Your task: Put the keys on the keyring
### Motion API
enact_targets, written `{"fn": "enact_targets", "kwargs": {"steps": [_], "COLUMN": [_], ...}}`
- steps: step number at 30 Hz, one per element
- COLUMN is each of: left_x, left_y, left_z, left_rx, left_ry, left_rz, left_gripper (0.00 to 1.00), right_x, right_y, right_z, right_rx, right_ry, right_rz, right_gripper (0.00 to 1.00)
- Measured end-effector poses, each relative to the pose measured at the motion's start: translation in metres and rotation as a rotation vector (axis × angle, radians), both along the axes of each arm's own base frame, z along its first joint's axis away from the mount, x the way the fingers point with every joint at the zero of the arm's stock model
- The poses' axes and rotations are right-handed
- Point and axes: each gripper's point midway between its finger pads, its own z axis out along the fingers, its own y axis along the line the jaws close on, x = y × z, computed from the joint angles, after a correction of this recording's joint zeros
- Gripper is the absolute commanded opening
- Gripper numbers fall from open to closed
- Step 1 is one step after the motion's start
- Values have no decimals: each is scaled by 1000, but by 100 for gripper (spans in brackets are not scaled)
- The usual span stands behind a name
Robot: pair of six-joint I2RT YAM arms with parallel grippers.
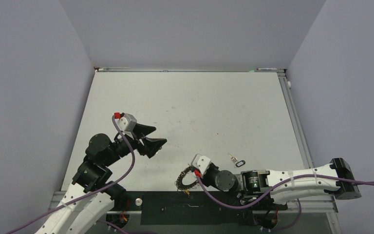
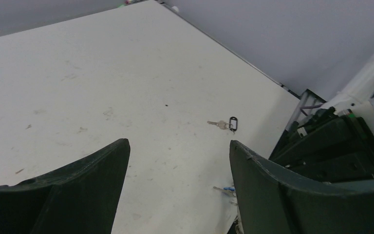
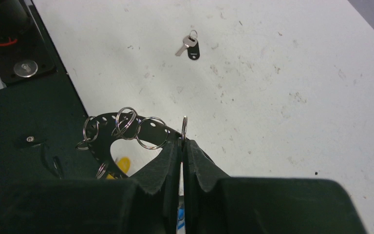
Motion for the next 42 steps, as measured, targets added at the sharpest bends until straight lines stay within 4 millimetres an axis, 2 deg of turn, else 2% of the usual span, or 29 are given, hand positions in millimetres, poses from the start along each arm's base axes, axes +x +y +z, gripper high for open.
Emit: {"fn": "enact_targets", "kwargs": {"steps": [6, 12, 16, 21, 26, 33, 42], "left_x": [-29, -52, -70, -89, -100, -106, -115], "left_y": [-21, -36, -46, -53, -56, -60, -67], "left_z": [12, 5, -1, -3, -7, -14, -21], "left_rx": [-79, -98, -94, -80, -72, -50, -21], "left_ry": [-57, -69, -68, -90, -114, -134, -151], "left_rz": [-205, -345, -436, -525, -576, -611, -659], "left_gripper": [60, 59, 49, 44, 39, 32, 25], "right_x": [-3, -9, -14, -21, -30, -39, -43], "right_y": [2, 5, 7, 8, 9, 12, 14], "right_z": [15, 23, 25, 33, 44, 58, 60], "right_rx": [46, 57, 52, 69, 106, 143, 144], "right_ry": [-32, -60, -78, -91, -90, -88, -92], "right_rz": [40, 94, 141, 199, 252, 300, 328], "right_gripper": [5, 5, 5, 5, 5, 5, 5]}}
